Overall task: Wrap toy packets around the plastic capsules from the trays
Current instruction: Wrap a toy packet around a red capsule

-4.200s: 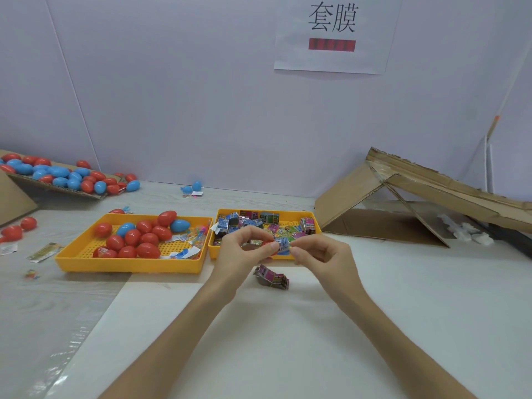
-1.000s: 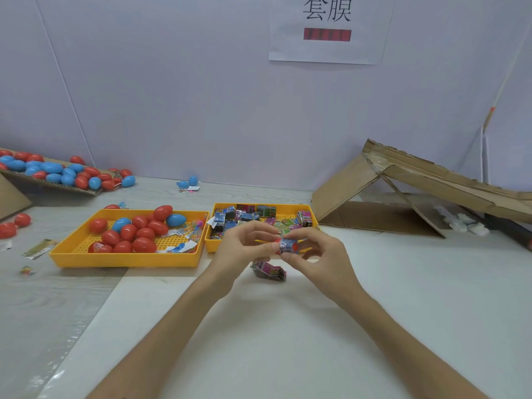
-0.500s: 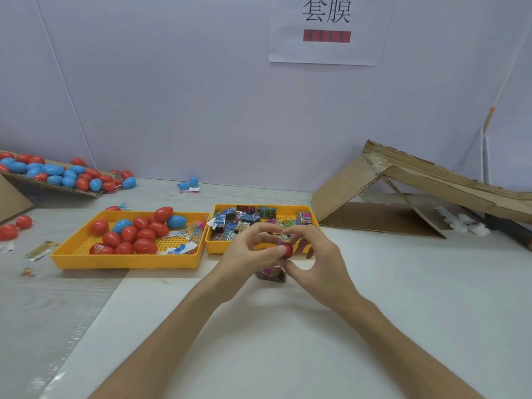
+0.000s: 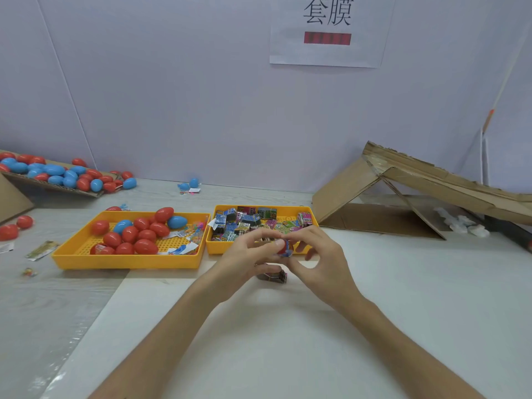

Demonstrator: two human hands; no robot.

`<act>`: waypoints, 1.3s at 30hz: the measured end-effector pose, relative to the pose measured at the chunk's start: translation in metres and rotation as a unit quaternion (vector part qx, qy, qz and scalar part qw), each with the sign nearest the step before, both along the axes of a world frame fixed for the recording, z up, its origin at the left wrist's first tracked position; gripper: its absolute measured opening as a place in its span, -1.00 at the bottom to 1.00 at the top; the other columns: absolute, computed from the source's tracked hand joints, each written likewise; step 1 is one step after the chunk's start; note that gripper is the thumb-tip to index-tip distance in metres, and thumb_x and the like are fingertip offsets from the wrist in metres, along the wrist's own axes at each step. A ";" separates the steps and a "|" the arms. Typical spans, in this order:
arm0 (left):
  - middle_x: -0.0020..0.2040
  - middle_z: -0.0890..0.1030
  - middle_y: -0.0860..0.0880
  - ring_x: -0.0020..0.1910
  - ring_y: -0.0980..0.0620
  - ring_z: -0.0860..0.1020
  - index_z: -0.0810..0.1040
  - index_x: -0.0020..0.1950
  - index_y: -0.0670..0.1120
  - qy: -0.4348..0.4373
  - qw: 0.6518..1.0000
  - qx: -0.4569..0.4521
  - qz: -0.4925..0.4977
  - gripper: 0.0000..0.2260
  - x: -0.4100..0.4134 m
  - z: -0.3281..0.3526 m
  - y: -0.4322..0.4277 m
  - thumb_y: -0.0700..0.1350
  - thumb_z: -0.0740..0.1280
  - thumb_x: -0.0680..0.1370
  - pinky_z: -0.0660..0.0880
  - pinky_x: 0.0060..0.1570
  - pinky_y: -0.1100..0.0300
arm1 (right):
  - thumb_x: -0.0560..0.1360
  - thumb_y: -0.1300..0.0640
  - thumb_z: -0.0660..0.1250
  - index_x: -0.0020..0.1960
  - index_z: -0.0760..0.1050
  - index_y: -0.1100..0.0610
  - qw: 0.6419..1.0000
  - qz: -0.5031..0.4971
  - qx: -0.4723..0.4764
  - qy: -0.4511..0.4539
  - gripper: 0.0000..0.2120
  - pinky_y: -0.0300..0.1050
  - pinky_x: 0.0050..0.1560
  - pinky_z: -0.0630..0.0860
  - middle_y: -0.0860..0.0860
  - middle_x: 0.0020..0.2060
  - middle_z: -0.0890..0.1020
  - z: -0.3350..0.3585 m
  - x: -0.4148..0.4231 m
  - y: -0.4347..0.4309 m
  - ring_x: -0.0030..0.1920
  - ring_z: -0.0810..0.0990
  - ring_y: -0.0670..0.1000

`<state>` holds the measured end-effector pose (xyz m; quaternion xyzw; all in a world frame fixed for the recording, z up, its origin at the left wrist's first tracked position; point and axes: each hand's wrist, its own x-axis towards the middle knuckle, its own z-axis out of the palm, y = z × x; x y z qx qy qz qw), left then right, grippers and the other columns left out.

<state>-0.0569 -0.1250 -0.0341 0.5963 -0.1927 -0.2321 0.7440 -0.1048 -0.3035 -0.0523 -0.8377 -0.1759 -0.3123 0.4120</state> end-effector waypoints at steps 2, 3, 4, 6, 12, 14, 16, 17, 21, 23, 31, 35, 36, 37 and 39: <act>0.10 0.68 -0.21 0.04 -0.14 0.69 0.59 0.24 -0.13 0.018 1.000 -0.015 -0.007 -0.74 0.001 0.002 0.001 -0.10 0.38 0.58 0.62 -0.04 0.13 | 0.42 0.17 0.57 0.18 0.62 -0.01 0.996 0.013 0.072 0.044 -0.65 -0.21 -0.16 0.54 -0.11 -0.03 0.63 0.002 -0.001 0.001 -0.10 0.62 -0.01; 0.12 0.68 -0.20 0.05 -0.13 0.68 0.58 0.26 -0.13 0.030 0.999 -0.024 -0.014 -0.74 0.002 0.003 0.001 -0.09 0.35 0.59 0.63 -0.01 0.11 | 0.42 0.15 0.57 0.19 0.62 -0.01 0.992 0.018 0.106 0.069 -0.64 -0.21 -0.14 0.56 -0.09 -0.04 0.64 0.003 -0.001 0.001 -0.10 0.63 -0.01; 0.14 0.67 -0.21 0.07 -0.13 0.68 0.57 0.28 -0.12 0.042 0.998 -0.033 -0.025 -0.73 0.002 0.004 0.002 -0.09 0.33 0.60 0.63 0.03 0.09 | 0.43 0.14 0.56 0.17 0.62 -0.03 0.987 0.024 0.133 0.091 -0.66 -0.20 -0.13 0.57 -0.09 -0.06 0.65 0.004 -0.001 0.001 -0.11 0.63 -0.02; 0.14 0.66 -0.22 0.09 -0.13 0.67 0.56 0.30 -0.11 0.060 0.996 -0.048 -0.047 -0.71 0.002 0.005 0.004 -0.09 0.30 0.59 0.63 0.07 0.06 | 0.44 0.16 0.55 0.07 0.65 -0.10 0.977 0.042 0.167 0.123 -0.73 -0.15 -0.12 0.60 -0.11 -0.09 0.68 0.007 0.000 0.001 -0.14 0.64 -0.04; 0.17 0.63 -0.20 0.13 -0.14 0.65 0.52 0.35 -0.10 0.080 0.991 -0.070 -0.076 -0.71 0.002 0.004 0.005 -0.17 0.24 0.63 0.62 0.05 0.09 | 0.40 0.06 0.53 -0.04 0.71 -0.17 0.951 0.074 0.248 0.169 -0.82 -0.26 -0.17 0.56 -0.05 -0.08 0.73 0.012 -0.002 0.002 -0.14 0.64 -0.10; 0.19 0.63 -0.20 0.14 -0.14 0.65 0.50 0.37 -0.11 0.080 0.991 -0.074 -0.081 -0.67 0.003 0.004 0.005 -0.18 0.26 0.60 0.61 0.04 0.09 | 0.36 0.04 0.52 -0.04 0.72 -0.14 0.942 0.088 0.272 0.177 -0.81 -0.28 -0.18 0.54 -0.03 -0.07 0.72 0.013 -0.003 0.001 -0.15 0.64 -0.09; 0.22 0.61 -0.21 0.16 -0.16 0.64 0.49 0.39 -0.11 0.082 0.990 -0.082 -0.085 -0.64 0.003 0.004 0.005 -0.19 0.29 0.58 0.61 0.07 0.07 | 0.35 0.06 0.51 -0.03 0.73 -0.09 0.936 0.099 0.285 0.181 -0.80 -0.27 -0.18 0.54 -0.01 -0.05 0.71 0.012 -0.003 0.001 -0.15 0.64 -0.06; 0.23 0.60 -0.22 0.18 -0.17 0.63 0.48 0.40 -0.12 0.083 0.989 -0.087 -0.089 -0.63 0.003 0.003 0.005 -0.21 0.31 0.58 0.60 0.11 0.06 | 0.35 0.07 0.51 -0.01 0.72 -0.06 0.934 0.102 0.288 0.183 -0.79 -0.25 -0.18 0.54 0.01 -0.04 0.71 0.012 -0.002 0.001 -0.15 0.63 -0.06; 0.27 0.59 -0.23 0.23 -0.19 0.61 0.47 0.41 -0.12 0.083 0.987 -0.101 -0.098 -0.62 0.003 0.002 0.005 -0.20 0.32 0.59 0.59 0.17 0.03 | 0.35 0.07 0.50 0.06 0.69 0.06 0.932 0.101 0.291 0.189 -0.72 -0.22 -0.19 0.55 0.00 -0.04 0.71 0.012 -0.002 -0.001 -0.18 0.64 -0.06; 0.24 0.61 -0.21 0.20 -0.17 0.62 0.48 0.40 -0.12 0.076 0.987 -0.103 -0.095 -0.61 0.003 0.002 0.005 -0.17 0.33 0.56 0.60 0.15 0.04 | 0.37 0.04 0.49 0.08 0.67 0.09 0.929 0.103 0.296 0.197 -0.70 -0.21 -0.20 0.55 -0.01 -0.06 0.72 0.012 -0.002 -0.002 -0.19 0.64 -0.07; 0.20 0.62 -0.24 0.23 -0.19 0.61 0.52 0.36 -0.09 0.062 0.990 -0.088 -0.093 -0.61 0.001 0.001 0.003 -0.16 0.37 0.53 0.59 0.12 0.06 | 0.38 0.03 0.49 0.00 0.71 0.09 0.918 0.097 0.323 0.209 -0.77 -0.17 -0.16 0.55 -0.01 -0.12 0.71 0.010 0.001 -0.005 -0.25 0.62 -0.08; 0.18 0.63 -0.22 0.23 -0.17 0.60 0.50 0.38 -0.10 0.059 0.989 -0.090 -0.100 -0.60 0.001 0.002 0.004 -0.18 0.36 0.54 0.58 0.16 0.06 | 0.40 0.09 0.47 0.00 0.71 0.11 0.910 0.126 0.342 0.197 -0.80 -0.23 -0.15 0.56 -0.01 -0.13 0.69 0.010 0.001 -0.005 -0.21 0.64 -0.08; 0.18 0.63 -0.22 0.23 -0.18 0.59 0.50 0.39 -0.10 0.059 0.989 -0.089 -0.098 -0.60 0.001 0.002 0.004 -0.19 0.35 0.54 0.58 0.16 0.06 | 0.40 0.11 0.47 0.00 0.71 0.12 0.908 0.133 0.346 0.194 -0.80 -0.24 -0.14 0.56 -0.01 -0.12 0.69 0.011 0.001 -0.005 -0.20 0.65 -0.07; 0.18 0.63 -0.22 0.23 -0.18 0.59 0.49 0.39 -0.10 0.058 0.990 -0.089 -0.097 -0.59 0.001 0.002 0.004 -0.19 0.35 0.54 0.58 0.16 0.06 | 0.41 0.12 0.46 0.01 0.71 0.13 0.907 0.136 0.349 0.192 -0.80 -0.24 -0.13 0.56 0.00 -0.11 0.68 0.011 0.001 -0.005 -0.19 0.65 -0.05; 0.17 0.65 -0.21 0.23 -0.17 0.59 0.50 0.39 -0.09 0.055 0.990 -0.088 -0.097 -0.60 0.001 0.001 0.004 -0.20 0.35 0.54 0.58 0.16 0.06 | 0.41 0.13 0.46 0.02 0.71 0.15 0.906 0.139 0.352 0.190 -0.79 -0.19 -0.09 0.58 0.03 -0.08 0.68 0.010 0.001 -0.005 -0.13 0.67 0.02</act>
